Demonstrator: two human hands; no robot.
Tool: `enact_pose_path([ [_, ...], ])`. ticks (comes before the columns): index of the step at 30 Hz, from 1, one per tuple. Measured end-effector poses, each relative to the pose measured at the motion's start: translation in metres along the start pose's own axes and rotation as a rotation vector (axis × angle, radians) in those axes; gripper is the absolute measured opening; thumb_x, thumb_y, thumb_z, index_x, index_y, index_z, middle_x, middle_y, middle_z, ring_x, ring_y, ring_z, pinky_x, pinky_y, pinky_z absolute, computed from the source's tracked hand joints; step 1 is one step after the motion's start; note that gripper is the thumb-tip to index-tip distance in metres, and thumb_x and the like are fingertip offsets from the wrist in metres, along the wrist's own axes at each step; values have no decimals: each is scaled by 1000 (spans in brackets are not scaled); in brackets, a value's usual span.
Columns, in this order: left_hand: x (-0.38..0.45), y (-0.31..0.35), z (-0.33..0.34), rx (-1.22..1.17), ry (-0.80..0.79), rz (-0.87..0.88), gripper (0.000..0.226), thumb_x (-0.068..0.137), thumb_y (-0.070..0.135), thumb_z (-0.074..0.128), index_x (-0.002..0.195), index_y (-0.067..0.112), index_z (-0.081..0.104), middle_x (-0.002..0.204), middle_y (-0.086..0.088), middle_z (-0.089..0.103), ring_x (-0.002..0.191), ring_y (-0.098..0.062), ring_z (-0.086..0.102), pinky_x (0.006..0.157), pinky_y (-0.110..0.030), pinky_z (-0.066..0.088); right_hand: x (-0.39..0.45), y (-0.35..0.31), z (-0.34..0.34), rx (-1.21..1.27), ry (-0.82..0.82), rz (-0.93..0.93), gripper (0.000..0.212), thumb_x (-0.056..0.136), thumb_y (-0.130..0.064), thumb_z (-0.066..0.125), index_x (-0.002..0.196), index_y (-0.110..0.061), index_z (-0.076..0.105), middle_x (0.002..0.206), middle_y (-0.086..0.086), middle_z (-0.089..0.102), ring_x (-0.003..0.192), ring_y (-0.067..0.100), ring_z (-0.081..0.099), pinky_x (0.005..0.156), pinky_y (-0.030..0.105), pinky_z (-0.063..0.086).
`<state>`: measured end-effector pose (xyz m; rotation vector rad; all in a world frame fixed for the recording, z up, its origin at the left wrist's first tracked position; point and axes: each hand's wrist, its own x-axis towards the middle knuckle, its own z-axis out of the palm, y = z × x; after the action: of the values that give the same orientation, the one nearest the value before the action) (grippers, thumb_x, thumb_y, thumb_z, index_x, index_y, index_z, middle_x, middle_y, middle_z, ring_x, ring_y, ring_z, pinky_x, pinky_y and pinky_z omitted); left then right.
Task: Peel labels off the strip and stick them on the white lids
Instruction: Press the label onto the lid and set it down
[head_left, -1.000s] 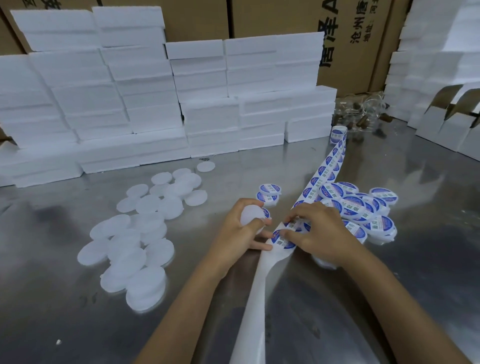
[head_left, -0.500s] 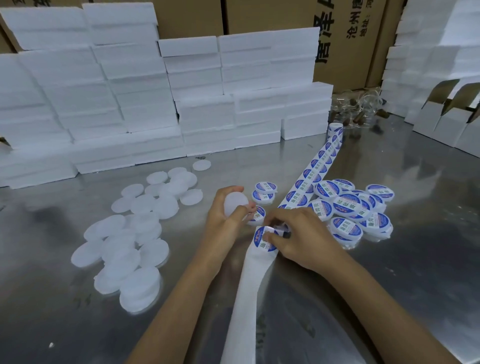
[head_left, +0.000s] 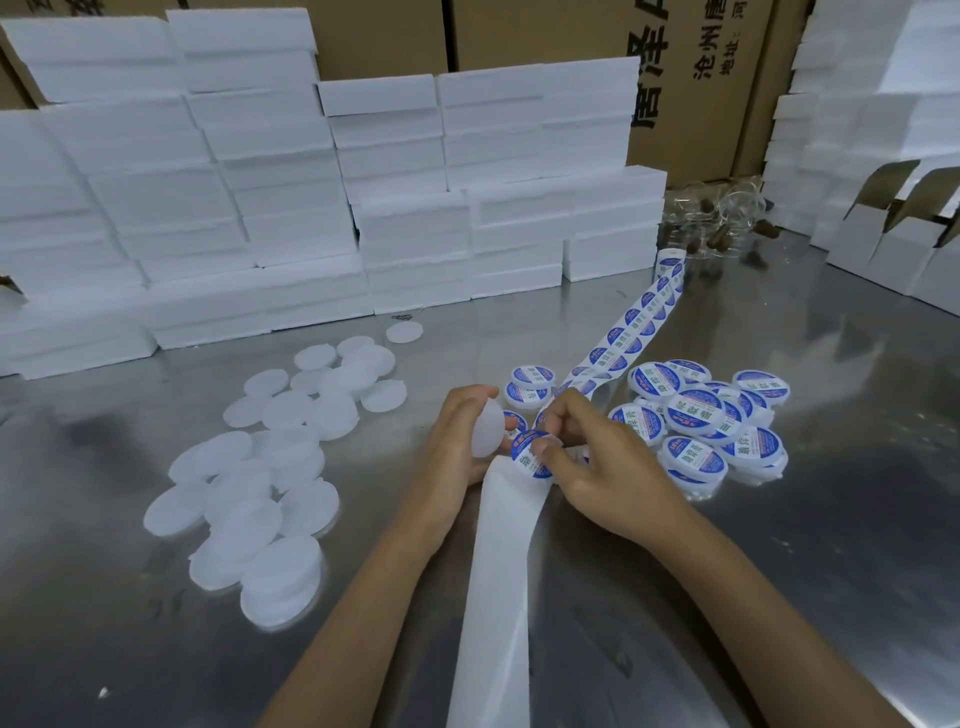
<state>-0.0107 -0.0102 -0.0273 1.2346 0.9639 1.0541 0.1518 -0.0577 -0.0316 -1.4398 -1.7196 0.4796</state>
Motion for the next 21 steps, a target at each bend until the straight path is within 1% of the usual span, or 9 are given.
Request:
enact_pose_path([
  [3, 3, 2, 2, -5, 23, -95, 26, 102, 30, 46, 124, 23, 58, 131, -19, 59, 105, -30, 70, 82, -41, 58, 2, -2, -2, 133, 115, 47, 16, 92, -23, 61, 86, -28, 48, 82, -6, 64, 85, 13, 64, 77, 41, 53],
  [4, 3, 2, 2, -32, 12, -98, 26, 102, 33, 47, 122, 22, 59, 126, -21, 61, 98, -30, 71, 83, -42, 58, 3, -4, -3, 206, 162, 58, 16, 93, -20, 62, 85, -26, 48, 81, -4, 63, 84, 15, 63, 76, 40, 52],
  [6, 2, 4, 2, -145, -3, -85, 30, 102, 40, 45, 115, 17, 60, 107, -22, 66, 84, -30, 72, 80, -47, 61, 4, -8, -5, 381, 228, 84, 19, 93, -15, 63, 85, -24, 48, 79, 1, 64, 79, 16, 64, 71, 35, 50],
  [8, 1, 7, 0, -261, -2, -98, 41, 102, 46, 41, 116, 12, 59, 97, -23, 67, 81, -32, 70, 79, -52, 61, 4, -13, -7, 551, 217, 140, 21, 92, -13, 65, 86, -23, 47, 83, 2, 72, 81, 17, 70, 70, 32, 54],
  [9, 1, 8, 0, -318, -10, -108, 46, 102, 49, 39, 119, 10, 58, 98, -24, 67, 85, -36, 69, 83, -55, 59, 5, -16, -7, 615, 191, 168, 23, 91, -12, 67, 88, -21, 46, 87, 2, 75, 85, 18, 72, 71, 31, 57],
  [11, 0, 11, 0, -402, -41, -128, 57, 100, 55, 37, 123, 7, 58, 109, -25, 69, 97, -43, 67, 93, -61, 53, 6, -22, -4, 665, 155, 191, 26, 88, -9, 70, 91, -16, 45, 91, 3, 77, 86, 20, 74, 72, 30, 59],
  [14, -4, 13, 5, -454, -146, -159, 64, 97, 61, 35, 125, 9, 59, 124, -23, 67, 115, -43, 64, 103, -61, 46, 7, -28, 3, 664, 148, 202, 28, 85, -5, 73, 91, -12, 46, 90, 4, 77, 86, 25, 72, 73, 34, 59],
  [17, -7, 13, 11, -470, -201, -174, 70, 95, 62, 35, 133, 8, 56, 129, -23, 65, 123, -42, 60, 108, -60, 43, 8, -30, 5, 653, 143, 210, 28, 84, -6, 73, 92, -11, 47, 88, 2, 76, 86, 27, 71, 67, 31, 60],
  [21, -8, 14, 15, -441, -209, -162, 69, 98, 59, 31, 139, 8, 53, 132, -21, 64, 126, -40, 58, 110, -57, 42, 7, -28, 5, 606, 123, 228, 28, 84, -9, 74, 94, -12, 49, 86, -4, 76, 85, 21, 72, 65, 28, 61],
])
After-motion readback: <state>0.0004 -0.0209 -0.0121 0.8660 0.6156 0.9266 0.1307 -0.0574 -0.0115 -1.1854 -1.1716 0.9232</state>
